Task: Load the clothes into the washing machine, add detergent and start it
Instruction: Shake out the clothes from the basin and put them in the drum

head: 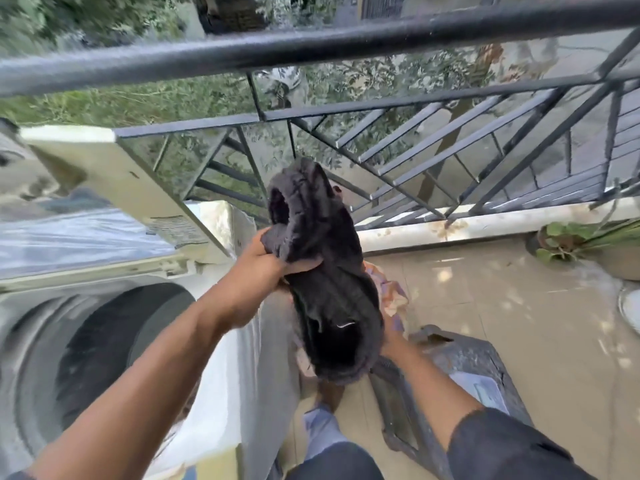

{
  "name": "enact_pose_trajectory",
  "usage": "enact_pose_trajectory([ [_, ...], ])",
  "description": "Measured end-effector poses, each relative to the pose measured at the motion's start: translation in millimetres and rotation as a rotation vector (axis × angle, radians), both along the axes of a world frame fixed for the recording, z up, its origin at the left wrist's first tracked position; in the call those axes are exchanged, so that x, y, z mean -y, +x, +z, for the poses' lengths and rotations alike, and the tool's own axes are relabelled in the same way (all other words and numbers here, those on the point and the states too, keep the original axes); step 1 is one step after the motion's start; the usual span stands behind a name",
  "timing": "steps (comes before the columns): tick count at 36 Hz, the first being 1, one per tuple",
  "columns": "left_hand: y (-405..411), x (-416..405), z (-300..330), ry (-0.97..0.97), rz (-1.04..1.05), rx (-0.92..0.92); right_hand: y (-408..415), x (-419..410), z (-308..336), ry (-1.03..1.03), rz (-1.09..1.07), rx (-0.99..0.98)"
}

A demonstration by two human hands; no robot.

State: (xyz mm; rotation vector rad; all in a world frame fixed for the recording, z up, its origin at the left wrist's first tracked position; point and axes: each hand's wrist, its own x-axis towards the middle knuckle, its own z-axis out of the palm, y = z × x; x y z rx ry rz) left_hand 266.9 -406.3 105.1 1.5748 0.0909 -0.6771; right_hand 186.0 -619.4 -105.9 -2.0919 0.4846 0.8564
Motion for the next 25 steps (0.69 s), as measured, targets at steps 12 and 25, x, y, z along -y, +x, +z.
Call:
enact_pose_trajectory([
  [12, -21, -33, -18, 0.309, 0.136, 0.161, -9, 6, 64, 0.313, -0.638, 0.207],
  [25, -67, -55, -23, -0.034, -0.367, 0.163, -33, -83, 232, 0.597, -0.448, 0.556],
])
